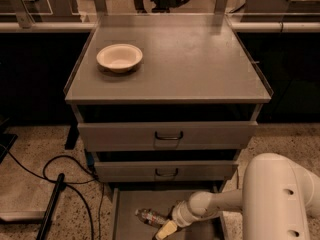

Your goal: Pick water bottle from bottom drawer and place on counter

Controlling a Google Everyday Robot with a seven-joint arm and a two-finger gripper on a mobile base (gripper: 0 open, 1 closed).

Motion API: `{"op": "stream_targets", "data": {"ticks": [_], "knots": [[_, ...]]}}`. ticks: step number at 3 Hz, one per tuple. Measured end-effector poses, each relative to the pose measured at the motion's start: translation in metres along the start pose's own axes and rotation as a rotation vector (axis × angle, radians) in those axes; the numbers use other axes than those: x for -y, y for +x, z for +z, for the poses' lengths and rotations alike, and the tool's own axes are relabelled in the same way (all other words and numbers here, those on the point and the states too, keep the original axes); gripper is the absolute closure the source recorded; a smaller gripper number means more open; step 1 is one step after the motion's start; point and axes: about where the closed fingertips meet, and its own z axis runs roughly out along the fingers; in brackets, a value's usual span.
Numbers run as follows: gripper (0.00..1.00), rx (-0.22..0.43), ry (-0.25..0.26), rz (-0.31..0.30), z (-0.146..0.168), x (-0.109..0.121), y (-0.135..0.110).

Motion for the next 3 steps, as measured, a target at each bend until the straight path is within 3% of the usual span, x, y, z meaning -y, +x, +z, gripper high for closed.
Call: {"op": "stream_targets", "data": {"ticks": [3], "knots": [[0.0,0.025,0.005,0.019,0.041,0.014,0.007]]}}
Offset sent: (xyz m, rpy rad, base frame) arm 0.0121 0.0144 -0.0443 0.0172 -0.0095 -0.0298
